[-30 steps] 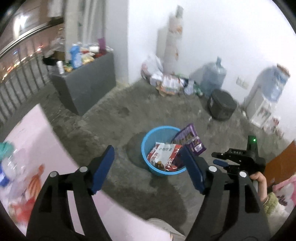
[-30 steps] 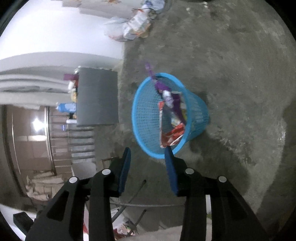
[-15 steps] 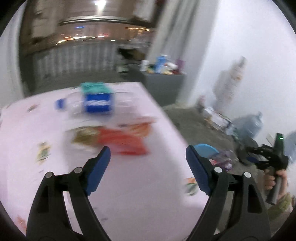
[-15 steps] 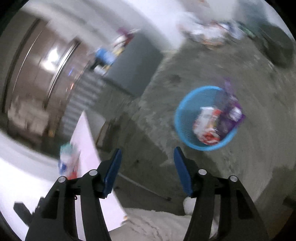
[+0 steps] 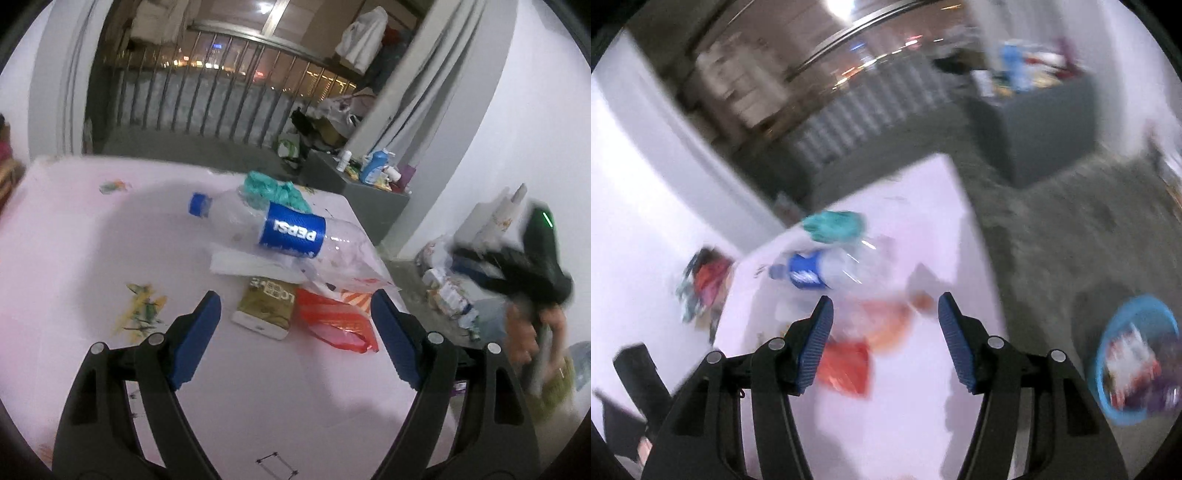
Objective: Collect trash
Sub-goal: 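Move both tools back over the table toward the Pepsi bottle, then grasp the teal plastic bag with the right tool while the left tool grasps the clear plastic sheet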
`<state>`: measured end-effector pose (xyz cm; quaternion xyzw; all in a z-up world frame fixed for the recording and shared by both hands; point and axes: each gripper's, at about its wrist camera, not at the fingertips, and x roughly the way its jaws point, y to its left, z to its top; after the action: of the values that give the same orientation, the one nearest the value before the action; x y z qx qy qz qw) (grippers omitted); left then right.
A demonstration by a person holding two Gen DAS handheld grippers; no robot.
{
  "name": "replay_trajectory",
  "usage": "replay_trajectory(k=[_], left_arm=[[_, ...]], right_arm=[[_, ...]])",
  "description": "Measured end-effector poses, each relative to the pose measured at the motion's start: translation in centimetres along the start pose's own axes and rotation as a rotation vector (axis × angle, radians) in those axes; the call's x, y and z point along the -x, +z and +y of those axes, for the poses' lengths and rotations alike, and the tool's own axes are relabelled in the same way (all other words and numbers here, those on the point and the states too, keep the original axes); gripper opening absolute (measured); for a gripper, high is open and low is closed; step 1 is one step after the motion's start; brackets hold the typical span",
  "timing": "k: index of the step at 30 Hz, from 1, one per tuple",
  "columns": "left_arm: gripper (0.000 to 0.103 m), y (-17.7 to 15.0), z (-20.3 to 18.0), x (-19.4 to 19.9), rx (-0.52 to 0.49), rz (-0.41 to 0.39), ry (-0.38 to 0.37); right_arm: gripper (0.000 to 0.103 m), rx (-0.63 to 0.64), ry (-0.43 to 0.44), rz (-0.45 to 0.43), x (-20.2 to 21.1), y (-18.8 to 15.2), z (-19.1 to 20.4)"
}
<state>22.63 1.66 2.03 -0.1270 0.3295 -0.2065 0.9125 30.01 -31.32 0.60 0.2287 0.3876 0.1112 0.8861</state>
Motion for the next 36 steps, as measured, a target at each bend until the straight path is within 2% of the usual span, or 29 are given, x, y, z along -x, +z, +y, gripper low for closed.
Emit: replay_trajectory(k=[4,6,8,10,11,16,21,26,29,36], left_arm=[[0.064,-0.4,0.2,-2.3,0.039,0.04,-0.056],[0.056,-0.4,0.2,-3.5,0.059,0.067,-0.077],[0.049,-0.7,0.0,-4.6,0.061,0.095,-0.082],[0.042,-0.9,-0.2,-5.7,0.057,0.124,-0.081],[0.038,-1.1,-0.2,-6.3,0.059,0.142,-0.079],[0.025,-1.6,0.5,-8.4,0.128,0.204,-0.071],[0.023,-1.2,1.4,-8.5,0.154,0.177,-0.051],[0.021,-1.6,2.5,-7.7,0.193,0.164,-0.01],[0.021,-2.0,2.7,-6.5,0.193,0.146,0.018],[0.02,-3.9,2.9,-3.6,0.197,0.133,0.063]], right_arm=[[0.058,0.07,0.078,0.109,-7.8,6.7,3.4],[0.058,0.092,0.114,0.2,-13.0,10.1,5.0],[0.058,0.113,0.086,0.283,-17.3,11.9,6.1],[0.058,0.143,0.029,0.332,-20.3,12.5,6.8],[0.058,0.161,0.021,0.384,-22.2,12.7,7.3],[0.056,0.135,0.012,0.499,-26.0,12.0,6.8],[0.05,0.217,-0.006,0.53,-25.0,9.8,7.6],[0.05,0.256,-0.055,0.501,-21.3,5.7,8.1],[0.05,0.196,-0.08,0.464,-19.0,3.6,7.3],[0.05,-0.063,-0.048,0.373,-10.8,-4.0,3.6]])
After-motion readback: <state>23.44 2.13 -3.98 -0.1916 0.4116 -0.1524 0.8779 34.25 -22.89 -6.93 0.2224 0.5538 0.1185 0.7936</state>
